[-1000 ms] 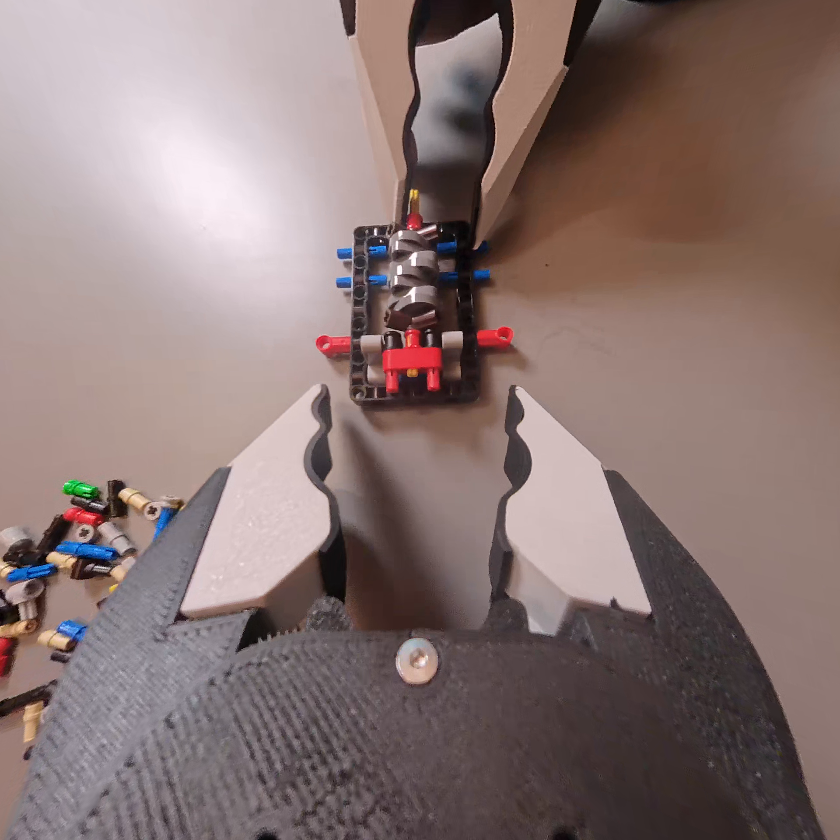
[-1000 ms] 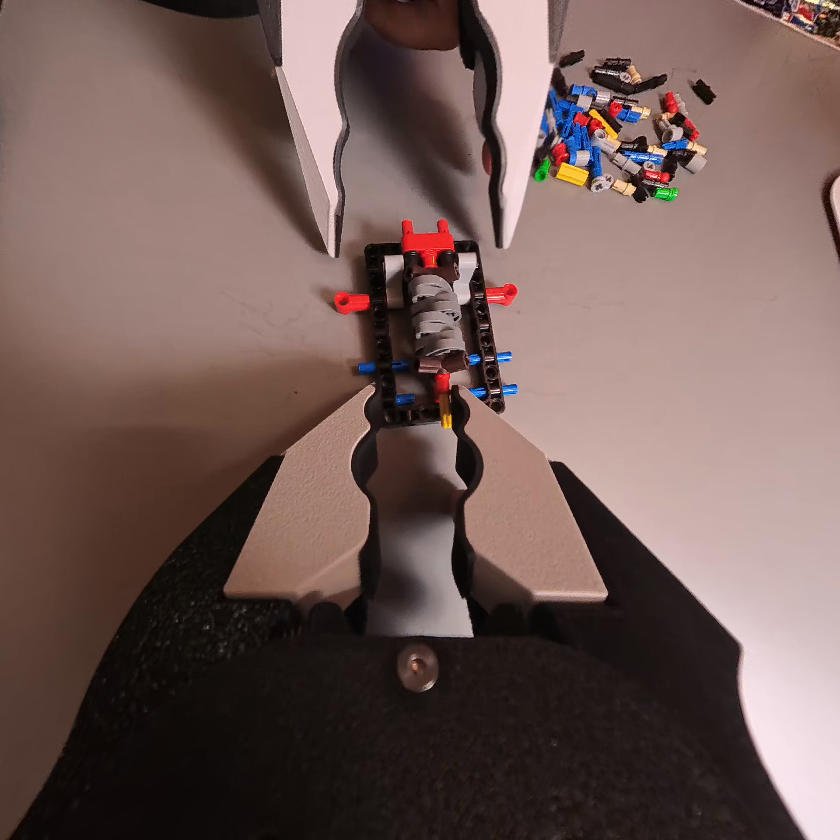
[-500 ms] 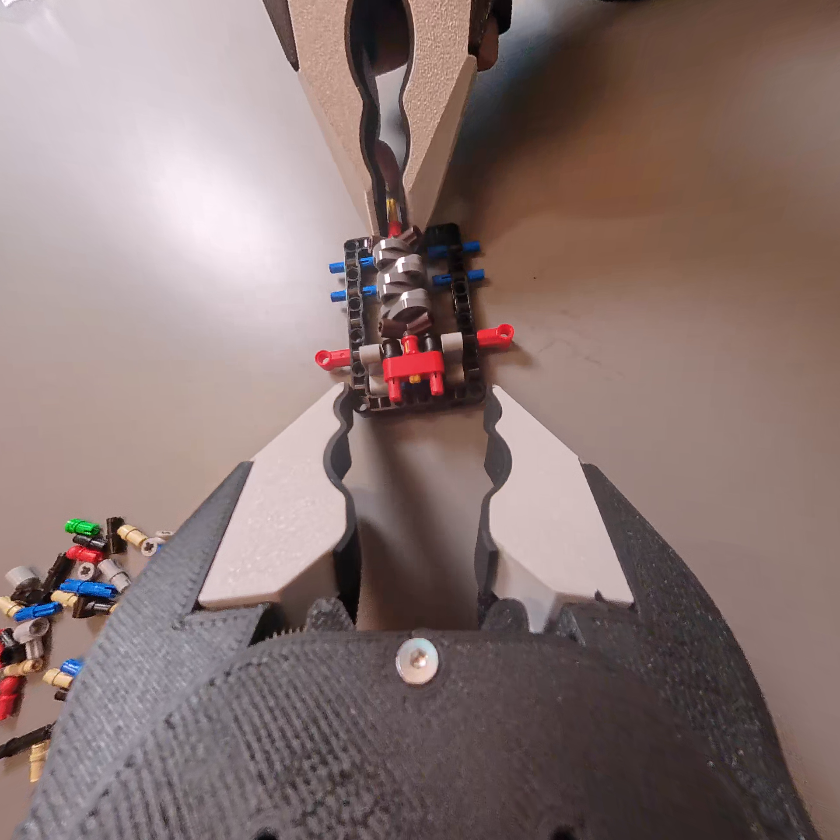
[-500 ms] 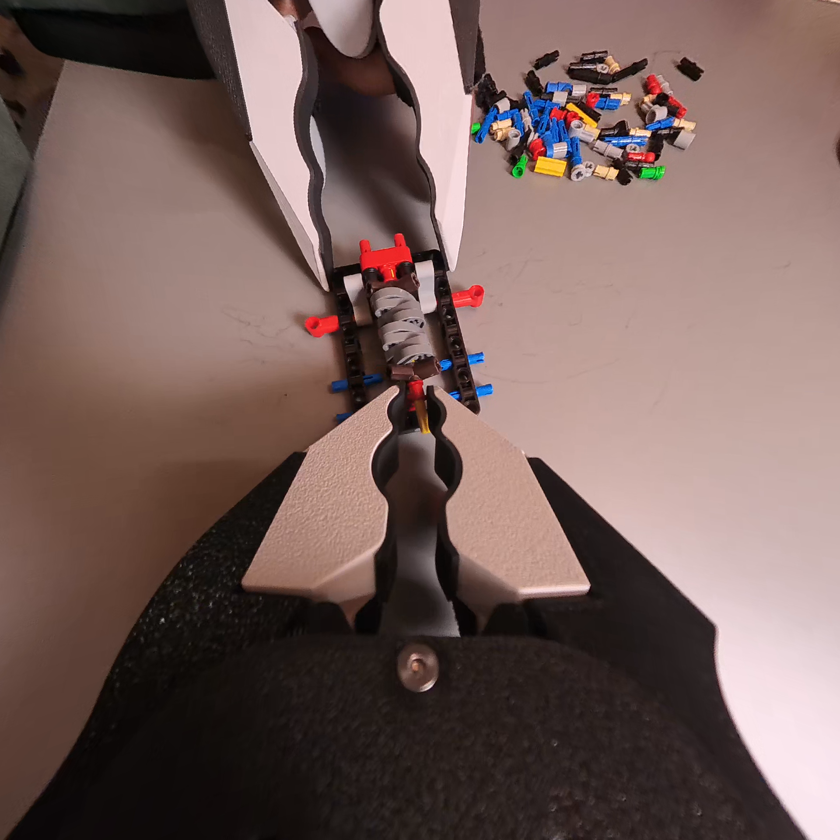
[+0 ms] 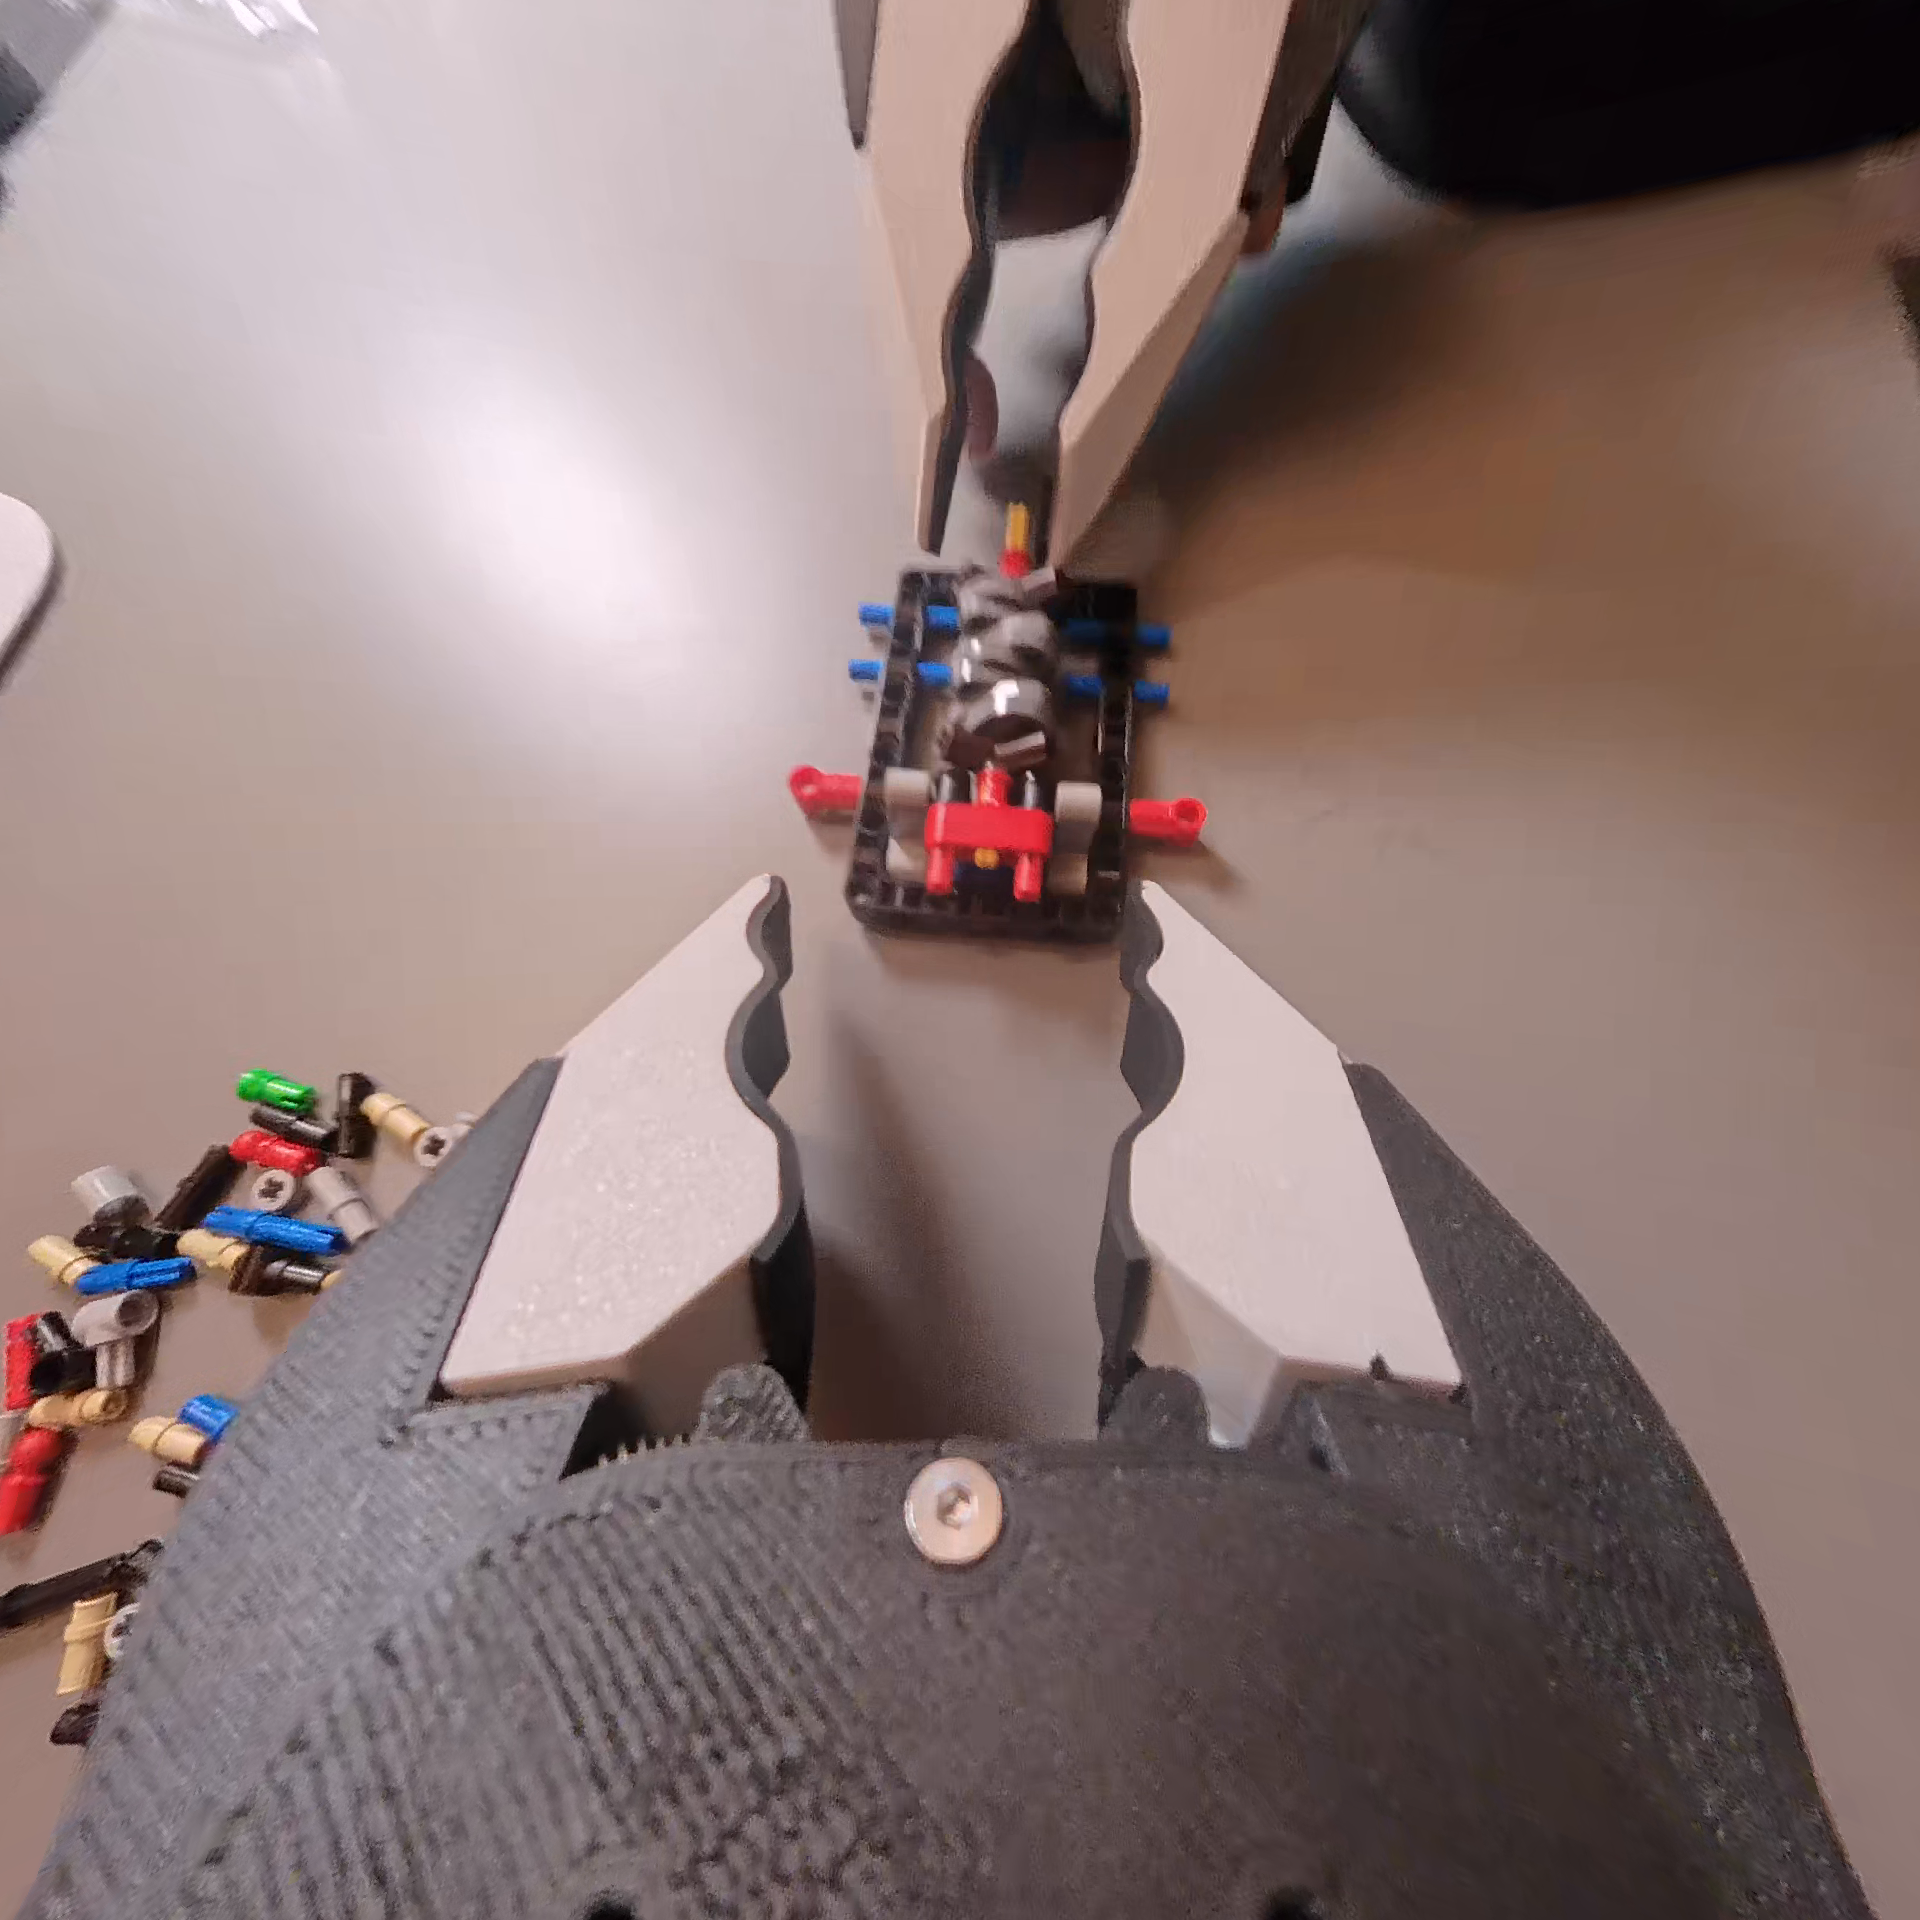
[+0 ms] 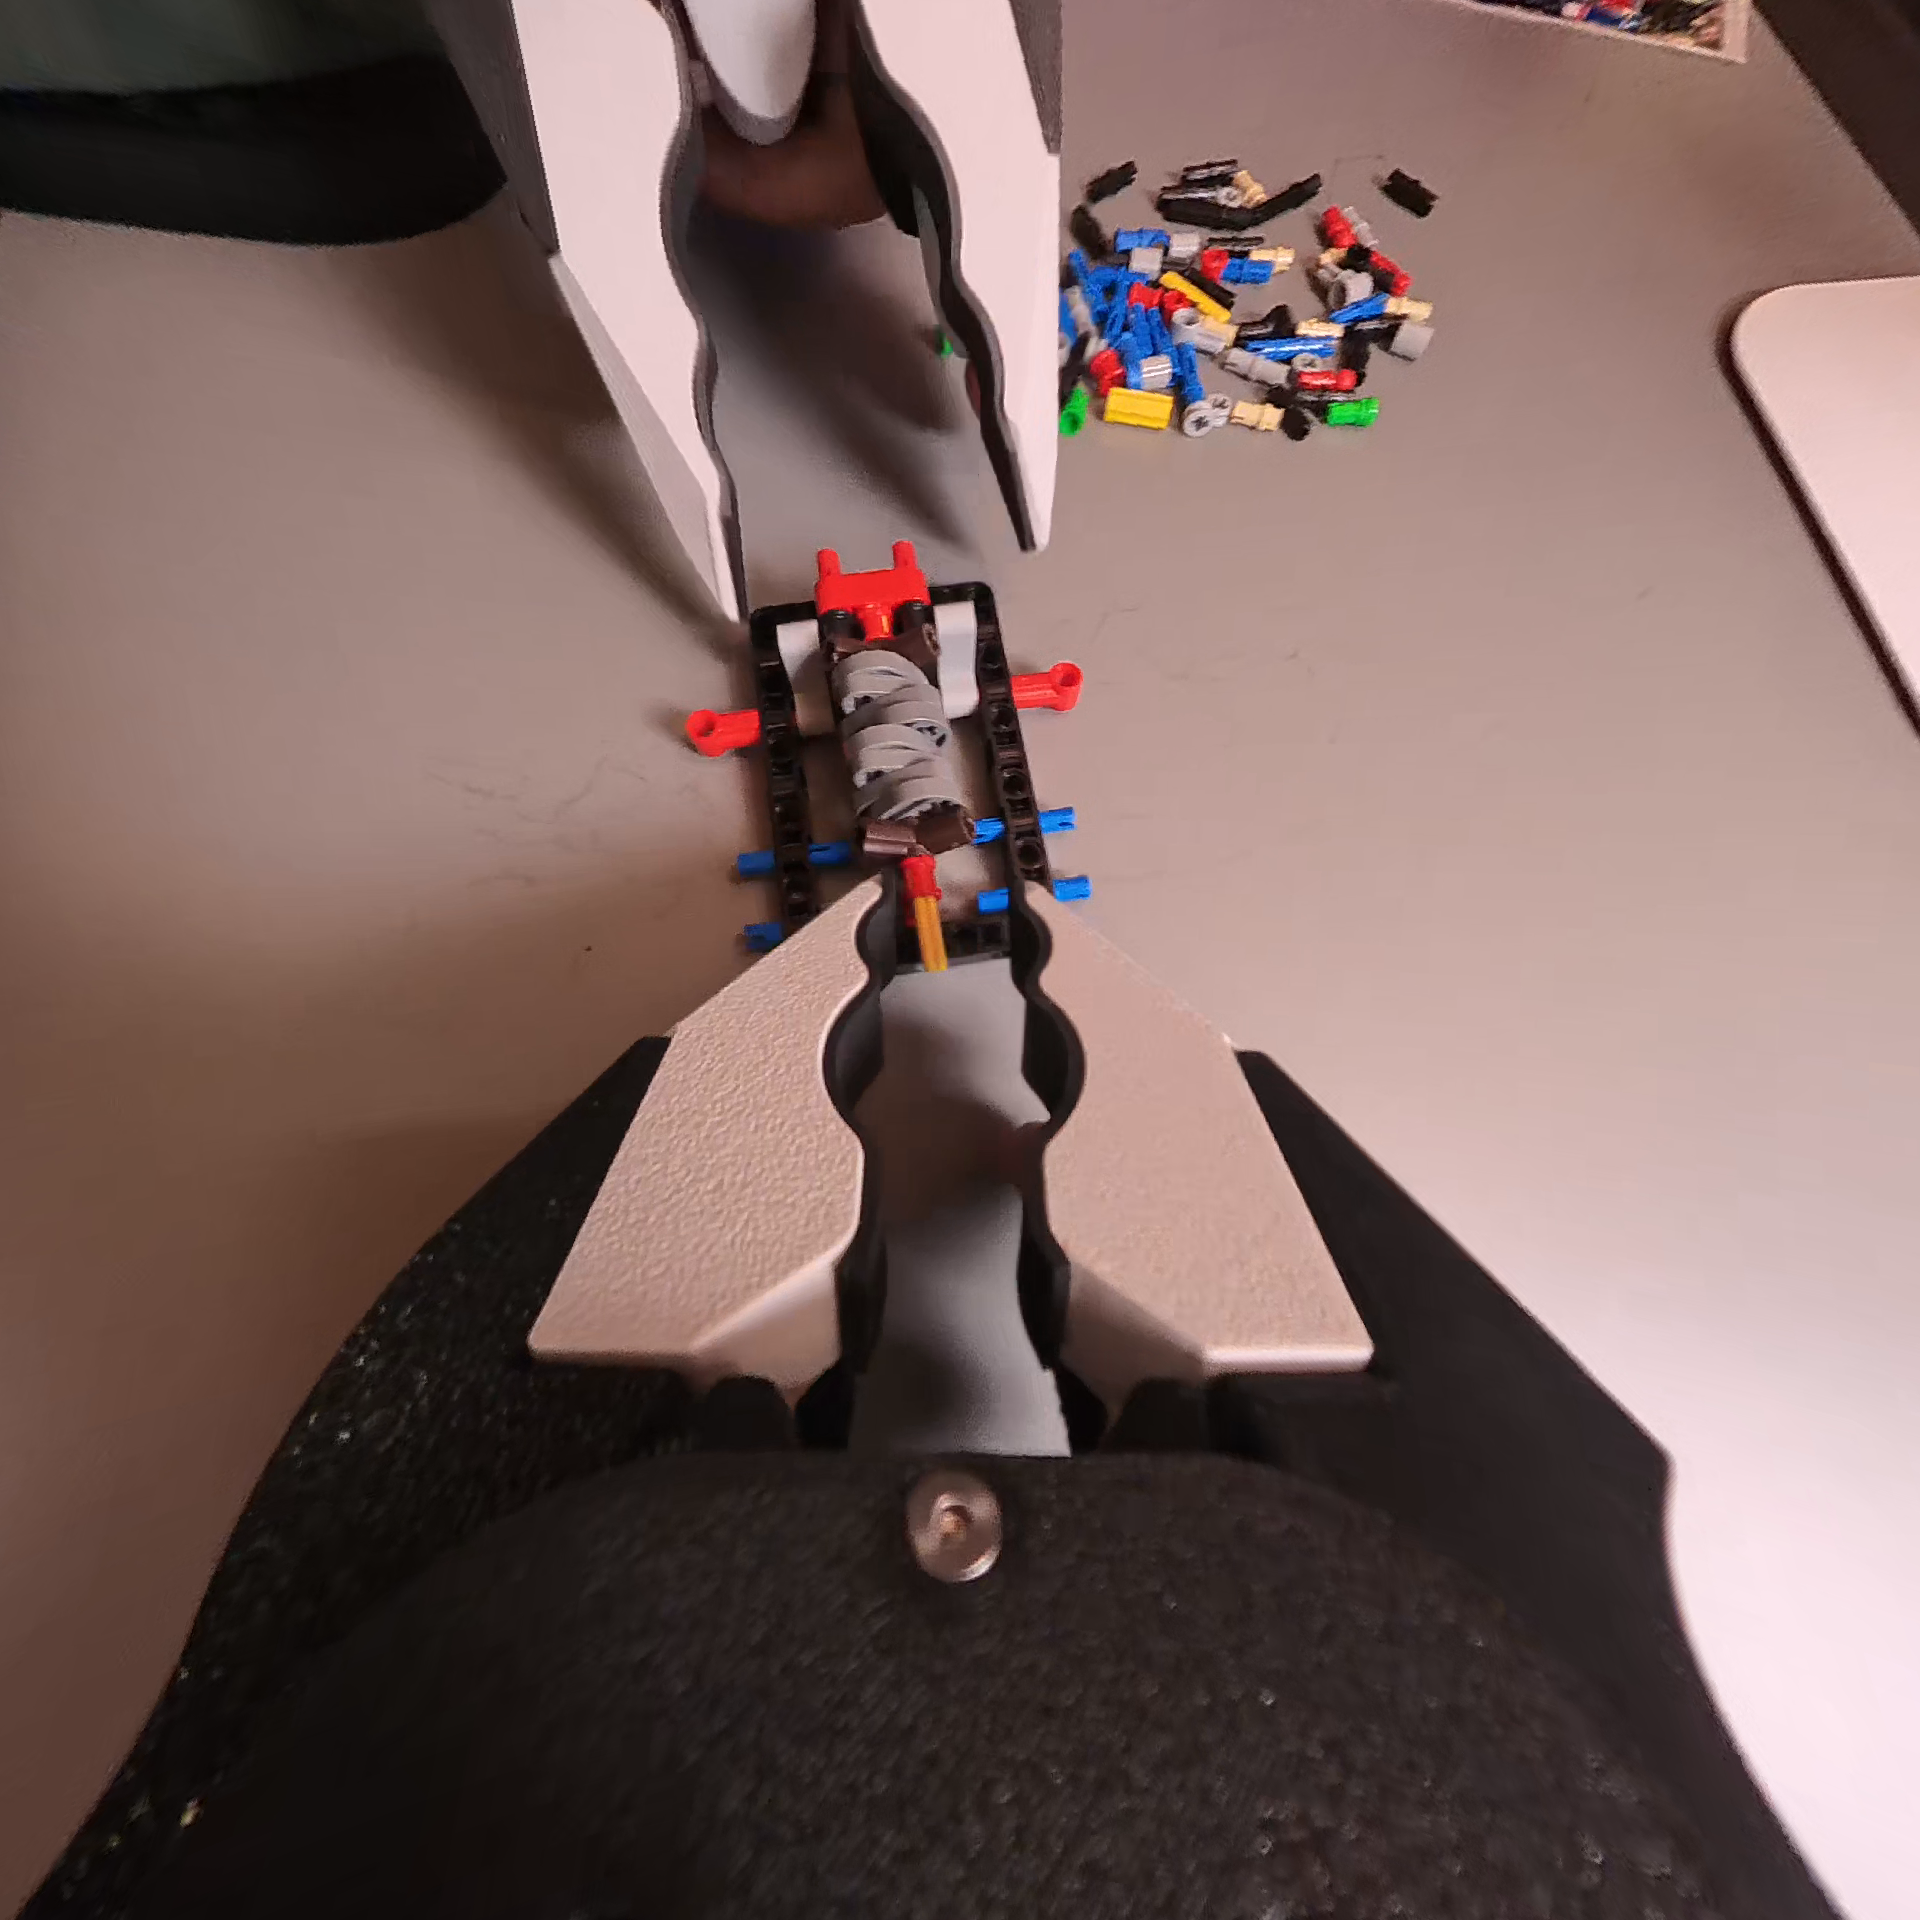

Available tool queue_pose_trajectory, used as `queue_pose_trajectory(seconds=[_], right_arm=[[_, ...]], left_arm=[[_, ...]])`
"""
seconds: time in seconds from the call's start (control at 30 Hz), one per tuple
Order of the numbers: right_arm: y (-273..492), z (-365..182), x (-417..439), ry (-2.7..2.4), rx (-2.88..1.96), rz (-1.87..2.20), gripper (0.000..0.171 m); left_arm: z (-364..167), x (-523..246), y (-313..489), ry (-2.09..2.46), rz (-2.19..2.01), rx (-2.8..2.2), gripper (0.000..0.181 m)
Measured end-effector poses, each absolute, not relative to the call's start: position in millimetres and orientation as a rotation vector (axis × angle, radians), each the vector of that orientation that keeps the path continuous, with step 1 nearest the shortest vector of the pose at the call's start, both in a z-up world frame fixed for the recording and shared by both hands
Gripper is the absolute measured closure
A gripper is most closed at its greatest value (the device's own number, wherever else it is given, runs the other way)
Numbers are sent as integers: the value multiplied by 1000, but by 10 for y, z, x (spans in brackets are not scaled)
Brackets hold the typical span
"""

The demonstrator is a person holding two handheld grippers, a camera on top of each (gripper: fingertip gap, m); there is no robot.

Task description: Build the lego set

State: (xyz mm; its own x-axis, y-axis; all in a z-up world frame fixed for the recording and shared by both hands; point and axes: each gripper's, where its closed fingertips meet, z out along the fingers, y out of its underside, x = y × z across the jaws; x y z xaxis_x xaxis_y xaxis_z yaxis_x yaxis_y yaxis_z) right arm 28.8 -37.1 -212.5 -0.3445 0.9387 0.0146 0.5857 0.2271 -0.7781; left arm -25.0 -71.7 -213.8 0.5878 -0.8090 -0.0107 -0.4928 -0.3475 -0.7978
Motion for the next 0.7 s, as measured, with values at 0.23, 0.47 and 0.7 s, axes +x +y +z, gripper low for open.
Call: queue_pose_trajectory(seconds=[0.23, 0.47, 0.7], right_arm=[[148, -1279, 258, -1481, -1361, 1179, 137], [875, -673, 134, -1014, -1319, 1072, 123], [1254, -64, -338, -890, -1225, 925, 121]], left_arm=[[-1361, -738, -302, 526, -472, -1708, 114], [-884, -1311, -58, 231, -179, -1525, 113], [-138, -1428, 375, 129, -84, -1443, 132]])
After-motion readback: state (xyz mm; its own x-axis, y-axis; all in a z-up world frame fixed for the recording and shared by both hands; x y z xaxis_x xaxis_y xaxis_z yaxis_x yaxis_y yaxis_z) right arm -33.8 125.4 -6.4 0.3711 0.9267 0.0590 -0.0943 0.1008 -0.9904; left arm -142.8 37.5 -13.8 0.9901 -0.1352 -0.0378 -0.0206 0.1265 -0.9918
